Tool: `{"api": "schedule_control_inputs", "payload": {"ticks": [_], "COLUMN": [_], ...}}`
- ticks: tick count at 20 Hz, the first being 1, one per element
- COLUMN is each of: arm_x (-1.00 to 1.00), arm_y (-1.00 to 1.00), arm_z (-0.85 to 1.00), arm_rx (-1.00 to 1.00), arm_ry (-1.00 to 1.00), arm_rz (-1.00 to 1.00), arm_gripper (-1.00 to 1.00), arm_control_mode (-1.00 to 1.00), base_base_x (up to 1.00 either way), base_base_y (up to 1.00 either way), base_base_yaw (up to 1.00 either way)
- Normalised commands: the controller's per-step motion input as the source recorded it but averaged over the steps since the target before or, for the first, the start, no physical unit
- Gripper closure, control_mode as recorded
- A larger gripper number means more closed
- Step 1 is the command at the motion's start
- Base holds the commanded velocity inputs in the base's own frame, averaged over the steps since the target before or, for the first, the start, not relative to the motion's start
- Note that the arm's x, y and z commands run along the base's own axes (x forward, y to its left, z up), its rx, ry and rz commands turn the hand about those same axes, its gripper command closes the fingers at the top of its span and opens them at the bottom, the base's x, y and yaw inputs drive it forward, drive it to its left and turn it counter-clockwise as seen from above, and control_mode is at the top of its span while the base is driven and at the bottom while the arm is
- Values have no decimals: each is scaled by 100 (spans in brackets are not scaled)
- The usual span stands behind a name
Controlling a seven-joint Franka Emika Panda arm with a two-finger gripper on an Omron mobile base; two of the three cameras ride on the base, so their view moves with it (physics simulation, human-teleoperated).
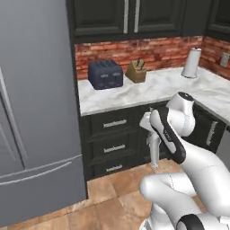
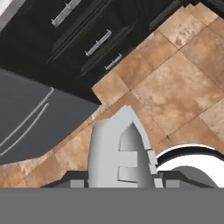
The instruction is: Pick up the tongs from the counter and place them near the plate next to the oven.
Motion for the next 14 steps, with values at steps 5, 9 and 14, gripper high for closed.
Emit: {"api": "schedule_control_inputs", "payload": {"ticks": [5, 9, 14], "arm_x": [0, 0, 0], "arm_y": [0, 0, 0], "arm_z": [0, 0, 0], "arm_rx": [0, 0, 0], "arm_ry": [0, 0, 0], "arm_rz": [0, 0, 0], "arm_gripper": [100, 100, 100], "arm_control_mode": [100, 100, 100], "base_base_x": [-20, -18, -6], "base_base_y": [18, 8, 1], "base_base_yaw": [85, 89, 95]}}
